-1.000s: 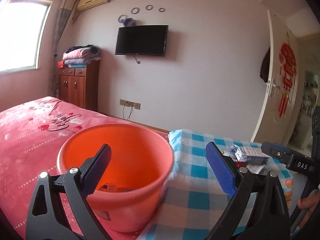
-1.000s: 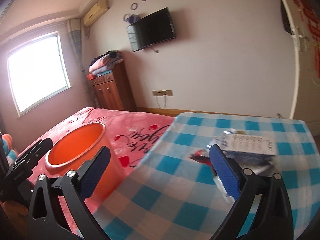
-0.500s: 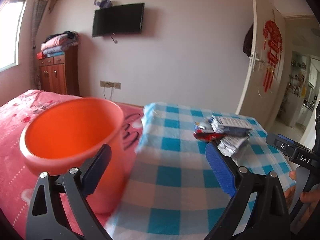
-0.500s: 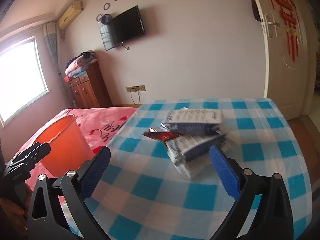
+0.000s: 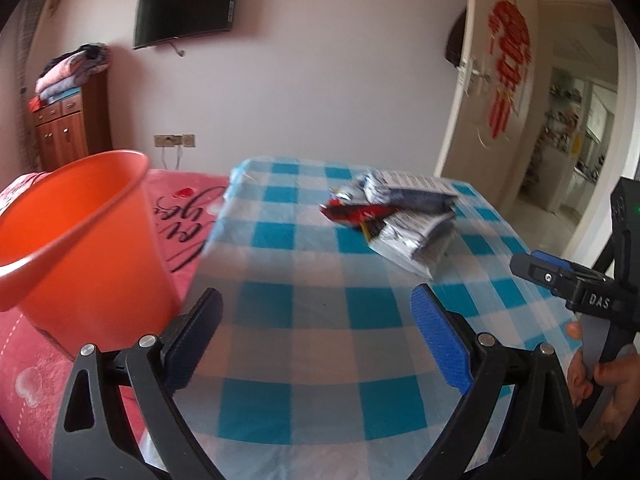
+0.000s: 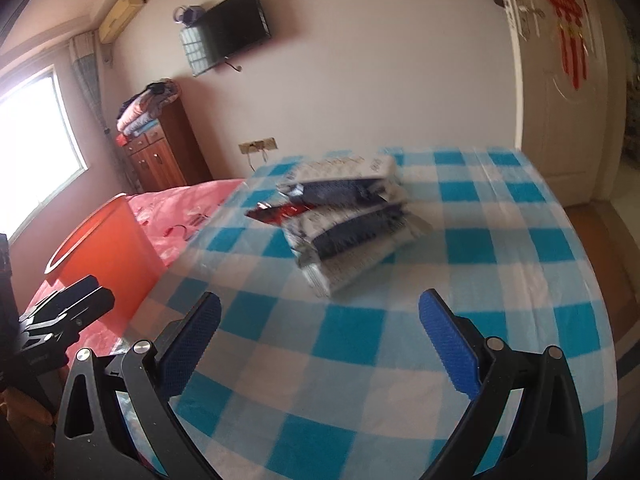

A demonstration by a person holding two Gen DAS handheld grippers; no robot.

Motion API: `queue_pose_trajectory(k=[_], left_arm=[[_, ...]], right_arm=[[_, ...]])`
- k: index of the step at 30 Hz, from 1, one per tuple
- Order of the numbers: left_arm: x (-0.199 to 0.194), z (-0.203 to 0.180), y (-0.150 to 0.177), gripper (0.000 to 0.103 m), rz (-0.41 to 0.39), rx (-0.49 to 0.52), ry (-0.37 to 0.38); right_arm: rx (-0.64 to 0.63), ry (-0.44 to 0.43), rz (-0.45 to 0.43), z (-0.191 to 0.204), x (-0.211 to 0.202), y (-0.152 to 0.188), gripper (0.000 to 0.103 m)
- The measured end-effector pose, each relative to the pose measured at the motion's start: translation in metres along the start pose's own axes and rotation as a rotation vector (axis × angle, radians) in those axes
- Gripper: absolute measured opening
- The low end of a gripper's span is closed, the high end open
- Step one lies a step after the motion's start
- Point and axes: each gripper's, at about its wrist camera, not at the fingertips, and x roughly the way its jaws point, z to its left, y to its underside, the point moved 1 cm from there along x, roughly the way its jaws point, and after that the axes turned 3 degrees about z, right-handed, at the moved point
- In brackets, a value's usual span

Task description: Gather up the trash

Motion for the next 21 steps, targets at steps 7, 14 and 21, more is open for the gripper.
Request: queue_pose_trajectory(k=[7, 14, 21], left_arm=[[0.024, -0.034, -0.015, 0.095, 0.044, 0.077, 0.045], [0.057, -0.067, -0.074, 0.095, 0.022, 0.059, 0.051], [0.125, -0.090, -0.150, 0.095, 0.026, 0.041, -0.038]], right_arm=[[0.073, 0.044, 0.053, -0.043, 0.007, 0.015, 0.098], [0.158, 0.040, 0.064, -0.086, -0.001, 0.023, 0.098], [0.229, 0.008, 0.068, -0.124, -0.013, 0.025, 0.098]])
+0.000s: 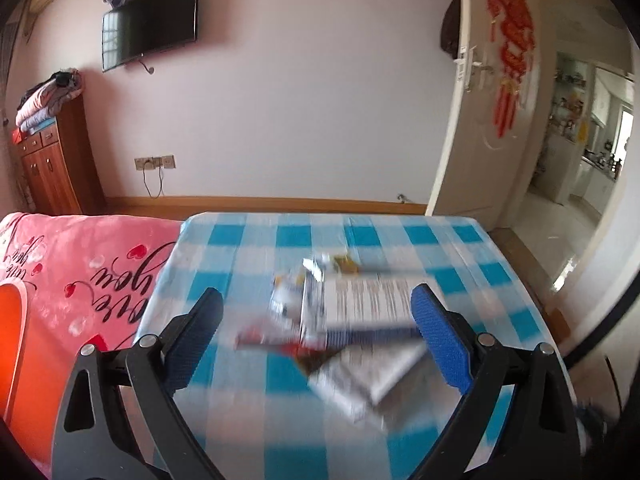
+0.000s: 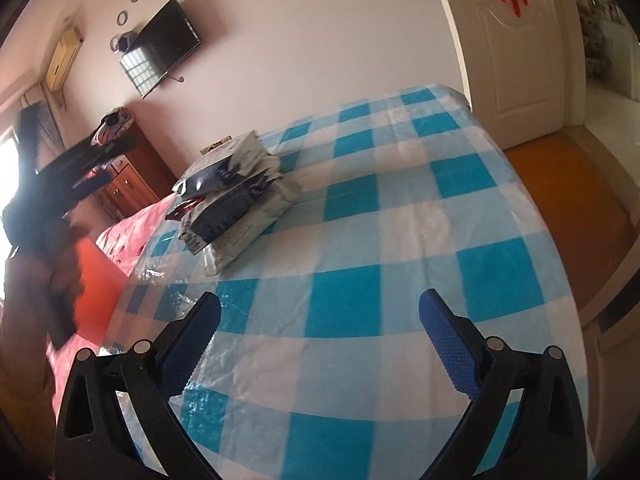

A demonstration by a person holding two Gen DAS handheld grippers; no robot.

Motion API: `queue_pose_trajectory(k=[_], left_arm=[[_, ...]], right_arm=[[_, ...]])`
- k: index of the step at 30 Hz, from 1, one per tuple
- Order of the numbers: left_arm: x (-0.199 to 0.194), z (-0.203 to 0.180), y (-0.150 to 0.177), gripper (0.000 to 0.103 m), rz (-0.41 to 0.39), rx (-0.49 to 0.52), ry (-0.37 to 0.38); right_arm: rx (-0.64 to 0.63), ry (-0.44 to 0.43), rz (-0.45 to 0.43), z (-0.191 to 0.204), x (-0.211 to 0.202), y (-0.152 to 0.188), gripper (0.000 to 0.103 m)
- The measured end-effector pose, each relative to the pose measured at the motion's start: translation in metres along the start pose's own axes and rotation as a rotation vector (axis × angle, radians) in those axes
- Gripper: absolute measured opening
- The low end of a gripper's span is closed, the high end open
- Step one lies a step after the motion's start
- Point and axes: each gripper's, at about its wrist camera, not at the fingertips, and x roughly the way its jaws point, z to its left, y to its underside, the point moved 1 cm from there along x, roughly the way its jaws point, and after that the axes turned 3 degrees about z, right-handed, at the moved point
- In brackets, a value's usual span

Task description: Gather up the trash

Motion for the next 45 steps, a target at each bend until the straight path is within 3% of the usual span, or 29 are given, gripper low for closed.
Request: queue_pose_trajectory(k=[4, 8, 10, 14, 16, 18, 25, 27, 29, 33, 45], left_arm=[[0.063, 0.000, -0.040, 0.095, 0.142, -0.039, -0.015], [0.104, -0.003, -0.052, 0.095, 0.246, -0.033, -0.031], [0.128, -0.004, -0.056, 0.094, 0.295, -0.009, -0.074], [0.172, 0.004, -0.060, 0.082, 0.411, -0.018, -0.108], [0.193, 0.011, -0.060, 0.080, 0.485, -0.066, -0.083], [0.209, 0.018, -0.064, 0.080, 0.506, -0.100, -0.113], [0.242, 0.021, -0.067, 0.079, 0.595, -0.137, -0.085], [0.249, 0.018, -0.063, 0.078, 0.635, -0.123, -0.080], [0.252, 0.016, -0.058, 0.070, 0.656, -0.107, -0.084], [0.243, 0.014, -0.049, 0.070, 0.655, -0.100, -0.076], [0.172, -0.008, 0.007, 0.069, 0.641, -0.046, 0.040]], right_arm=[[0.004, 0.020, -0.009, -0.017, -0.005, 0.001, 0.098], [0.029, 0.021, 0.002, -0.036, -0.002, 0.002, 0.098], [0.048, 0.014, 0.012, -0.045, 0.002, 0.002, 0.098], [0.071, 0.002, 0.029, -0.054, 0.007, 0.003, 0.098], [0.072, -0.005, 0.027, -0.057, 0.007, 0.004, 0.098], [0.071, -0.007, 0.025, -0.058, 0.006, 0.005, 0.098], [0.098, -0.027, 0.013, -0.065, 0.006, 0.002, 0.098], [0.092, -0.021, 0.013, -0.063, 0.007, 0.003, 0.098], [0.079, -0.016, 0.017, -0.061, 0.008, 0.003, 0.098], [0.079, -0.023, 0.018, -0.061, 0.008, 0.002, 0.098], [0.072, -0.026, 0.025, -0.061, 0.008, 0.002, 0.098]])
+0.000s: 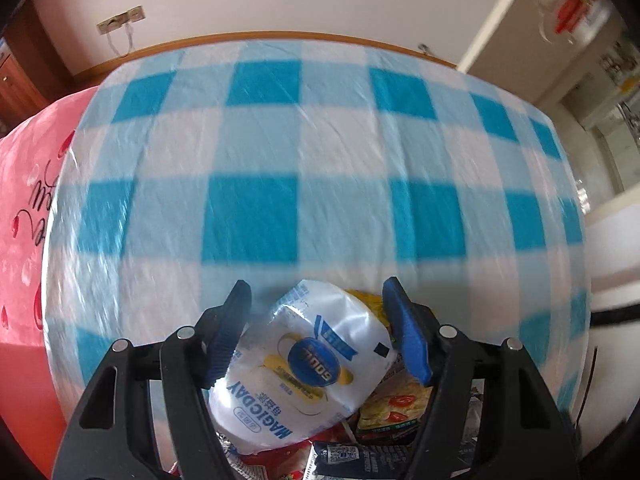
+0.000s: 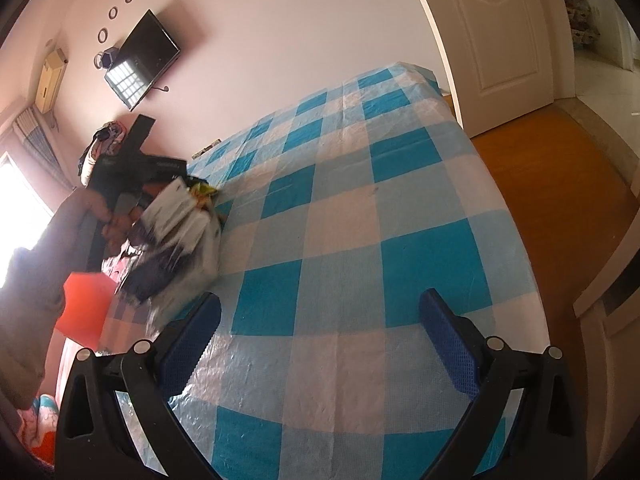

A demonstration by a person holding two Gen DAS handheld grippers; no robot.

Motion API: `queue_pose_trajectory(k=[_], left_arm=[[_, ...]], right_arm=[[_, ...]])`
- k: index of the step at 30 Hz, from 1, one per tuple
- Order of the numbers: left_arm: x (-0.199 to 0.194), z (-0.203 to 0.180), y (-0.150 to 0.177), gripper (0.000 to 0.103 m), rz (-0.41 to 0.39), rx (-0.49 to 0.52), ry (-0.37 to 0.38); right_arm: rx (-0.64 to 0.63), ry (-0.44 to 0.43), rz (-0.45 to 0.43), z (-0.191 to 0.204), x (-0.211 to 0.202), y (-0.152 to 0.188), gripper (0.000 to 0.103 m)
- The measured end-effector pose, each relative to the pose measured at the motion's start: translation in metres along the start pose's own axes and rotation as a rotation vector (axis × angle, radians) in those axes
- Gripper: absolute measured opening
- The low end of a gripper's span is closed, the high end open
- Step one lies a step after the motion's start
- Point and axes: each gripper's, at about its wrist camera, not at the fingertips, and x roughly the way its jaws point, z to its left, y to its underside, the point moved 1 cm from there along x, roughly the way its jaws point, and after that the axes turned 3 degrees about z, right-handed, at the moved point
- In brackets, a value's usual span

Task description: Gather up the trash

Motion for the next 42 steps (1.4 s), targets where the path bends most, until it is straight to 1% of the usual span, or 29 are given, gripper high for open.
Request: queue_pose_trajectory(k=[2, 5, 7, 9, 11, 12, 13, 15, 16, 18, 19, 21, 24, 28, 30, 34, 37, 39, 42], left_arm=[[-0.007, -0.004, 0.010, 0.069, -0.027, 0.016, 0.021], [-0.021, -0.011, 0.027, 0.069, -0.095, 0.057, 0.024], [-0.038, -0.012, 0.036, 0.069, -0.149, 0.068, 0.053], [-0.054, -0.010, 0.046, 0.069, -0.195, 0.074, 0.060], [-0.075, -0.011, 0.065, 0.069, -0.262, 0.098, 0.081], [-0.081, -0.010, 0.067, 0.069, -0.284, 0.107, 0.086], [-0.094, -0.009, 0.080, 0.070, -0.325, 0.127, 0.099], [-0.106, -0.007, 0.090, 0.071, -0.369, 0.160, 0.132], [-0.114, -0.004, 0.103, 0.074, -0.395, 0.189, 0.152], [-0.124, 0.000, 0.123, 0.075, -0.438, 0.245, 0.152], [-0.129, 0.002, 0.138, 0.075, -0.456, 0.292, 0.147], [-0.130, 0.004, 0.157, 0.075, -0.463, 0.344, 0.145], [-0.124, 0.007, 0.178, 0.075, -0.433, 0.399, 0.174], [-0.113, 0.004, 0.193, 0.075, -0.410, 0.471, 0.199], [-0.107, 0.000, 0.196, 0.075, -0.398, 0.505, 0.202], [-0.099, -0.004, 0.202, 0.075, -0.364, 0.565, 0.219], [-0.093, -0.003, 0.206, 0.075, -0.344, 0.586, 0.227], [-0.090, -0.002, 0.208, 0.075, -0.333, 0.594, 0.225], [-0.087, -0.001, 0.207, 0.075, -0.327, 0.598, 0.223]], right_arm=[[-0.006, -0.007, 0.008, 0.003, 0.001, 0.001, 0.098], [-0.014, -0.034, 0.023, 0.008, 0.002, 0.000, 0.098], [-0.031, -0.049, 0.031, 0.015, 0.001, -0.003, 0.098], [-0.070, -0.059, 0.027, 0.026, -0.001, -0.008, 0.098], [-0.125, -0.084, 0.023, 0.040, -0.004, -0.014, 0.098], [-0.151, -0.096, 0.025, 0.047, -0.004, -0.018, 0.098], [-0.181, -0.106, 0.030, 0.055, -0.002, -0.022, 0.098], [-0.239, -0.124, 0.037, 0.071, 0.002, -0.030, 0.098], [-0.260, -0.135, 0.040, 0.076, 0.004, -0.034, 0.098], [-0.310, -0.159, 0.048, 0.091, 0.010, -0.043, 0.098], [-0.343, -0.177, 0.052, 0.101, 0.014, -0.049, 0.098], [-0.388, -0.203, 0.059, 0.114, 0.022, -0.060, 0.098], [-0.464, -0.235, 0.073, 0.138, 0.037, -0.075, 0.098], [-0.564, -0.260, 0.099, 0.164, 0.058, -0.088, 0.098], [-0.609, -0.259, 0.126, 0.174, 0.073, -0.093, 0.098], [-0.652, -0.260, 0.195, 0.182, 0.095, -0.097, 0.098], [-0.670, -0.277, 0.252, 0.183, 0.107, -0.095, 0.098], [-0.676, -0.267, 0.269, 0.183, 0.114, -0.093, 0.098], [-0.682, -0.275, 0.300, 0.184, 0.120, -0.088, 0.098]])
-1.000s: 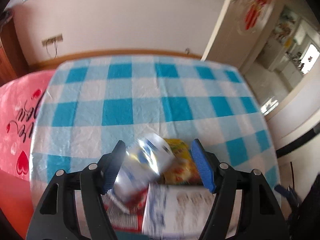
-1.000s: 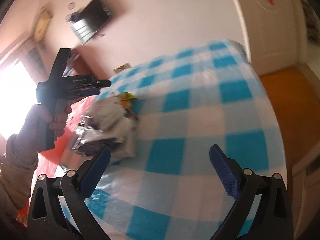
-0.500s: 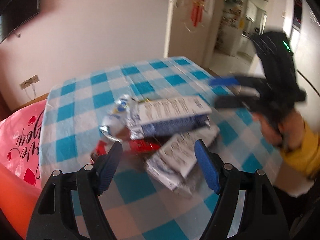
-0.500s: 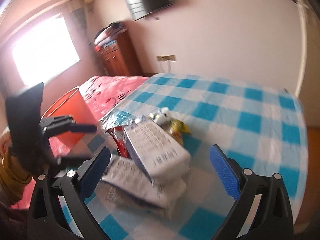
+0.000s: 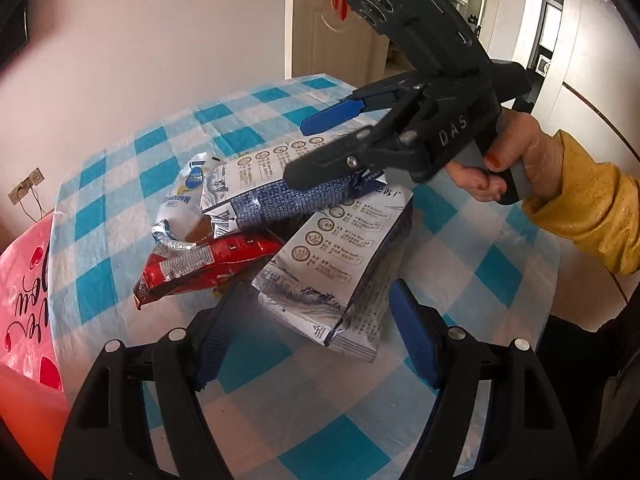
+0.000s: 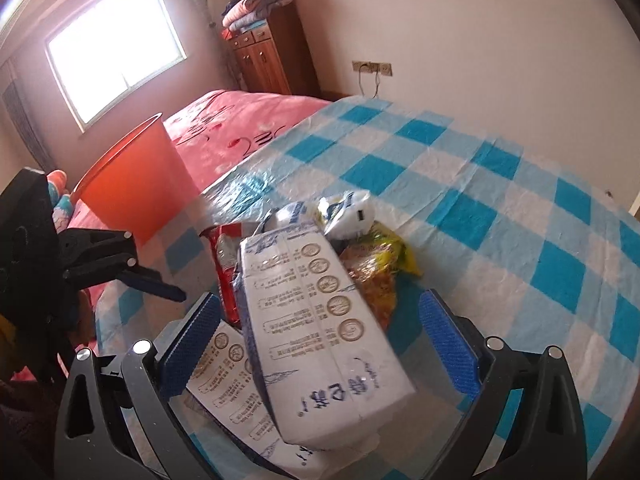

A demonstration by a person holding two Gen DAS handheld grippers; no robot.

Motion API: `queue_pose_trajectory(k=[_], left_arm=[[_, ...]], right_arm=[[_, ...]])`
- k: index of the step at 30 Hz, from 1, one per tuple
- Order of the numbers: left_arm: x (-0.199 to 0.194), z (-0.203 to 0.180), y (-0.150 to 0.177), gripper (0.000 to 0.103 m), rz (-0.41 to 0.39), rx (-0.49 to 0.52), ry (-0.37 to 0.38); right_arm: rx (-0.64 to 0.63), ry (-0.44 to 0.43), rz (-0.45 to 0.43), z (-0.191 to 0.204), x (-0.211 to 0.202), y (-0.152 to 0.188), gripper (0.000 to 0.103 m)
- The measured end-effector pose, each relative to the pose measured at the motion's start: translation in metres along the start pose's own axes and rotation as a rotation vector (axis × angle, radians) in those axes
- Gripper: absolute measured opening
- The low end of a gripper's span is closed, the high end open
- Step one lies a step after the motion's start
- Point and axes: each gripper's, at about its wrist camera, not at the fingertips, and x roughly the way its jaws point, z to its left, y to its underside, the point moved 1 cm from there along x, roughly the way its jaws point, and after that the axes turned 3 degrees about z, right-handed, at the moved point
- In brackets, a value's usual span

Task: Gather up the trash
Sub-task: 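Close left tool on white milk carton while right tool grasps red chip bag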

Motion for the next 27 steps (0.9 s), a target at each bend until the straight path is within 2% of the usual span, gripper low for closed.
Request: queue_pose_trajectory(k=[6, 7, 8, 16, 22, 27], left_arm=[[0.000, 0.000, -0.006, 0.075, -0.008, 0.027, 0.012], [0.001, -0.001, -0.007, 0.075, -0.006, 0.032, 0.011], [0.003, -0.001, -0.009, 0.075, -0.005, 0.037, 0.014], [0.018, -0.006, -0.024, 0.075, 0.014, 0.090, 0.019], [0.034, -0.010, -0.037, 0.076, 0.036, 0.143, 0.026], [0.053, -0.013, -0.042, 0.080, 0.084, 0.186, 0.017]], right_arm=[[-0.026, 0.046, 0.014, 0.007, 0.004, 0.003, 0.095], [-0.021, 0.046, 0.009, 0.007, 0.002, 0.004, 0.082], [-0.014, 0.043, 0.007, 0.007, 0.001, 0.005, 0.076], [0.061, 0.057, -0.026, 0.000, -0.012, 0.010, 0.068], [0.153, 0.080, -0.110, -0.011, -0.039, 0.022, 0.064], [0.274, 0.136, -0.178, -0.031, -0.061, 0.043, 0.060]])
